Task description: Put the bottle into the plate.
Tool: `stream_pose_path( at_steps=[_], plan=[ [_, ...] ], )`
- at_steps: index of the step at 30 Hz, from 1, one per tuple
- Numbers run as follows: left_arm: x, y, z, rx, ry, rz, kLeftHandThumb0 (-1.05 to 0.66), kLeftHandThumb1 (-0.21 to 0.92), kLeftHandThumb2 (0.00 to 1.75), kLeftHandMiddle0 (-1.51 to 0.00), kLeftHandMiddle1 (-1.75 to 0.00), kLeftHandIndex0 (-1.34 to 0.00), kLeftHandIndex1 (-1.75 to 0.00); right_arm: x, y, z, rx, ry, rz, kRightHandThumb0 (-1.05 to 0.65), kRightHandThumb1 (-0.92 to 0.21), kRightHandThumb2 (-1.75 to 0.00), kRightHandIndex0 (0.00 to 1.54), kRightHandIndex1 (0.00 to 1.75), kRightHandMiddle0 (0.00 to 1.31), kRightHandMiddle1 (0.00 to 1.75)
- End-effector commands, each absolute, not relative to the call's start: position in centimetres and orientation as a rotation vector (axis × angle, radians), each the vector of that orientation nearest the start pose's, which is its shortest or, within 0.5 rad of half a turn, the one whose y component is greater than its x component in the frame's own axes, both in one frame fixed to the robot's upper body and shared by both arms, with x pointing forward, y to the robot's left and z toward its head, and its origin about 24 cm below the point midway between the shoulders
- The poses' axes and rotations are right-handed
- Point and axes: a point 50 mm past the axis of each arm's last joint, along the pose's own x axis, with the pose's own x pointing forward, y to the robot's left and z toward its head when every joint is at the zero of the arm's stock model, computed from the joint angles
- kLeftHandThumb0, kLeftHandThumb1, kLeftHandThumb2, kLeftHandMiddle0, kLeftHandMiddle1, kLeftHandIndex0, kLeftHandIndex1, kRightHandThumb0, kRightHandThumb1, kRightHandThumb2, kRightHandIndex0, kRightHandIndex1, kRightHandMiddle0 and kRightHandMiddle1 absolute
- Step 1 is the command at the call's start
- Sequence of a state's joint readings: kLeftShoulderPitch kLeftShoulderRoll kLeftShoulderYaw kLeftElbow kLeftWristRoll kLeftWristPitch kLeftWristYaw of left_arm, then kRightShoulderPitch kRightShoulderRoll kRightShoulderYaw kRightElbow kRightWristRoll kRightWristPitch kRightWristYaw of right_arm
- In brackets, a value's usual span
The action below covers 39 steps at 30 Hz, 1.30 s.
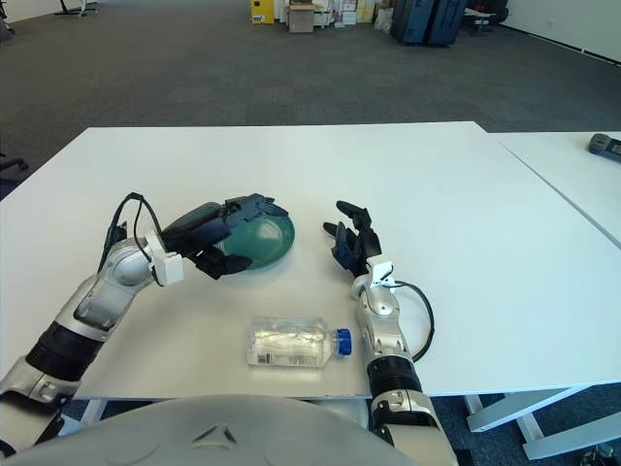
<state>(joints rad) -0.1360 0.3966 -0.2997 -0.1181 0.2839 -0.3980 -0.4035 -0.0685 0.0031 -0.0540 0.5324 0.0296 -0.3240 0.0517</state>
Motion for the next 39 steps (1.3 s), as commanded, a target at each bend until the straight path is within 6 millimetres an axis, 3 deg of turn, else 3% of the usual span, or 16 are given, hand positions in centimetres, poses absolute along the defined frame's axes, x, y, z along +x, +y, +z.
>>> stream_pose_path(
  at_steps=[1, 11, 16, 20, 23, 25, 28, 33, 39],
  plan=[
    [24.1, 10.9, 10.3, 0.679, -0.487, -0.763, -0.99, 0.92, 0.76, -0.4, -0.07, 0.0, -0.82, 22.9, -15.5, -5.7, 0.067, 0.284, 0.003, -0.74, -0.92, -0.9, 0.5, 0.44, 0.0, 0.83],
    [23.0, 10.6, 10.2, 0.59, -0.504, -0.755, -0.93, 0.92, 0.66, -0.43, -0.06, 0.0, -0.85, 22.8, -15.7, -5.7, 0.079, 0.283, 0.0, -0.73, -0.92, -0.9, 0.53, 0.45, 0.0, 0.83],
    [19.6, 10.0, 9.7, 0.679, -0.542, -0.72, -0.94, 0.92, 0.67, -0.44, -0.05, 0.0, -0.89, 22.6, -15.6, -5.8, 0.083, 0.281, -0.003, -0.72, -0.92, -0.9, 0.53, 0.44, 0.0, 0.85],
    [12.0, 6.8, 7.4, 0.896, -0.587, -0.592, -0.93, 0.92, 0.65, -0.51, -0.09, -0.03, -0.96, 22.4, -15.5, -5.6, 0.085, 0.265, -0.004, -0.72, -0.92, -0.9, 0.53, 0.44, 0.0, 0.86],
    [9.3, 5.5, 6.2, 0.944, -0.553, -0.593, -0.91, 0.92, 0.66, -0.55, -0.11, -0.04, -1.0, 22.5, -15.5, -5.5, 0.083, 0.267, -0.008, -0.72, -0.92, -0.9, 0.54, 0.45, 0.0, 0.87],
    [9.1, 5.4, 5.3, 0.949, -0.514, -0.618, -0.9, 0.92, 0.67, -0.56, -0.13, -0.03, -1.02, 22.6, -15.6, -5.6, 0.083, 0.272, -0.011, -0.73, -0.92, -0.91, 0.55, 0.45, 0.0, 0.87],
    [11.1, 5.7, 4.0, 0.961, -0.508, -0.626, -0.87, 0.92, 0.68, -0.57, -0.16, -0.01, -1.02, 22.7, -15.7, -5.8, 0.081, 0.287, -0.01, -0.75, -0.92, -0.92, 0.57, 0.47, 0.01, 0.88],
    [13.1, 6.2, 4.0, 1.002, -0.611, -0.562, -0.82, 0.92, 0.64, -0.58, -0.19, 0.0, -0.96, 22.8, -15.7, -5.9, 0.085, 0.298, -0.008, -0.77, -0.92, -0.93, 0.58, 0.48, 0.0, 0.89],
    [12.8, 6.1, 3.9, 1.044, -0.714, -0.55, -0.83, 0.92, 0.65, -0.48, -0.17, 0.0, -0.9, 22.9, -15.7, -5.9, 0.094, 0.296, -0.015, -0.78, -0.92, -0.93, 0.59, 0.49, 0.01, 0.9]
  ],
)
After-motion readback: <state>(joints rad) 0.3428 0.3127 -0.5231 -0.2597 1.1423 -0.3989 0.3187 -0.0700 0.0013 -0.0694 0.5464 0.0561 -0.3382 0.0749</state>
